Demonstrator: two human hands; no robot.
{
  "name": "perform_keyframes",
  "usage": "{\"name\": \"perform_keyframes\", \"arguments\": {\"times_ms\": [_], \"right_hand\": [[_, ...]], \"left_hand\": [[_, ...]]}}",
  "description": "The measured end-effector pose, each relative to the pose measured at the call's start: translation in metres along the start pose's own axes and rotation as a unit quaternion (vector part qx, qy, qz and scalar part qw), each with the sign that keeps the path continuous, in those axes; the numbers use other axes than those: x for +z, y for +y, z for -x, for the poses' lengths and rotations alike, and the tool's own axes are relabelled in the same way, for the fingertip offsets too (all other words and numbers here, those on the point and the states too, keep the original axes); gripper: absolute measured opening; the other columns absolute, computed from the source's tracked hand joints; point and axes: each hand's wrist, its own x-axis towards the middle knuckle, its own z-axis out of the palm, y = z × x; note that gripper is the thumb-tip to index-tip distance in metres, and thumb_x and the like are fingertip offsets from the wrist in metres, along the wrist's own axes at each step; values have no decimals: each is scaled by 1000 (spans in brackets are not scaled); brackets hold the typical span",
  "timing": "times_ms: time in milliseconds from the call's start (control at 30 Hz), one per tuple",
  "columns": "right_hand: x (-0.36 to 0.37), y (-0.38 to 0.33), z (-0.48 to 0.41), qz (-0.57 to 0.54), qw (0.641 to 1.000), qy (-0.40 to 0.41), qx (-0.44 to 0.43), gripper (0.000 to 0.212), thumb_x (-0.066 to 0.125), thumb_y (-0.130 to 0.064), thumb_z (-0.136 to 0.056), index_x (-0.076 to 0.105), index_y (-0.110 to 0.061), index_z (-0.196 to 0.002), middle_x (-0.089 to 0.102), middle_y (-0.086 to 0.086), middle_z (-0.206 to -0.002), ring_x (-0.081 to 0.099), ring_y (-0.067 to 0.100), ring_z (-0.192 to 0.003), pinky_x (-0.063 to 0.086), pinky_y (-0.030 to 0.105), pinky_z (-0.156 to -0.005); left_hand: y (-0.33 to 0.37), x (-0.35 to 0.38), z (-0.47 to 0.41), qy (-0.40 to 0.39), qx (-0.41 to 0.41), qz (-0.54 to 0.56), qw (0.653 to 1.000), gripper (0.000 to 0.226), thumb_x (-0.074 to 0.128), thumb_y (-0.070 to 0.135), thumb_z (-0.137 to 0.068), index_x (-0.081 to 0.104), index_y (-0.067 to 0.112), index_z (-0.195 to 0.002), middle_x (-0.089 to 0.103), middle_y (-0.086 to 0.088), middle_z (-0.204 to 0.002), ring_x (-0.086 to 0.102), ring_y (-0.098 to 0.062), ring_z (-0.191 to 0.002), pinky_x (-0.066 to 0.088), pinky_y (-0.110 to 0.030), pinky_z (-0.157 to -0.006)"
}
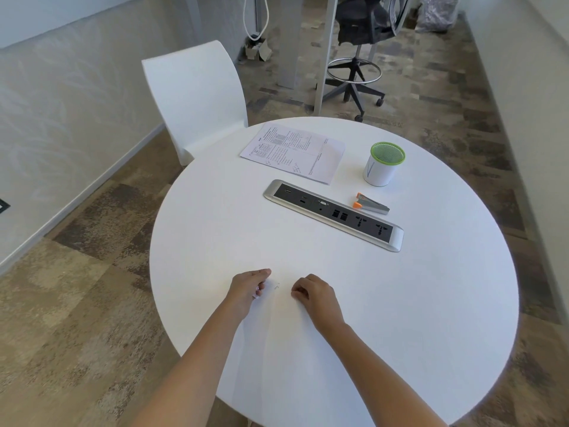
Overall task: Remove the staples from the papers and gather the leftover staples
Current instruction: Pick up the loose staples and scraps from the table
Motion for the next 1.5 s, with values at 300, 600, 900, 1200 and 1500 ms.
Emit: {"name": "perform_keyframes", "arguments": {"times_ms": [300,600,900,1200,1500], "right_hand": [[25,-20,0,46,998,45,16,35,44,4,-89,58,-6,-120,60,9,-115,54,26,-104,49,33,-78],[35,-25,-6,27,999,12,-33,30,53,-4,-89,59,-8,-118,60,7,-113,53,24,-105,45,29,-80],[35,-36,-16,11,1000,15,6,12,53,-1,-82,63,-7,-85,61,9,-81,56,25,-76,45,36,-64],[33,-37,-21,81,997,-8,-1,24,48,7,-76,61,-6,-92,61,13,-85,45,24,-65,31,30,-57],[6,-30,-26,-256,943,16,212,18,60,-3,-74,69,-13,-86,66,-5,-75,60,10,-70,41,7,-52]], "left_hand": [[2,-5,3,17,-32,66,997,23,67,12,-85,58,7,-65,49,3,-40,37,-13,-46,28,-21,-49],[3,-8,2,18,-54,110,992,24,67,13,-85,55,7,-65,47,-3,-54,37,-11,-40,32,-17,-40],[5,-9,2,11,-56,98,994,25,67,13,-85,54,7,-64,47,-4,-59,36,-14,-49,33,-18,-42],[6,-6,2,4,-60,87,994,25,66,12,-85,55,7,-64,47,-5,-61,36,-14,-51,34,-15,-36],[6,8,6,-27,-93,177,980,22,51,11,-95,60,-1,-78,64,-9,-59,61,-10,-38,50,-17,-40]]}}
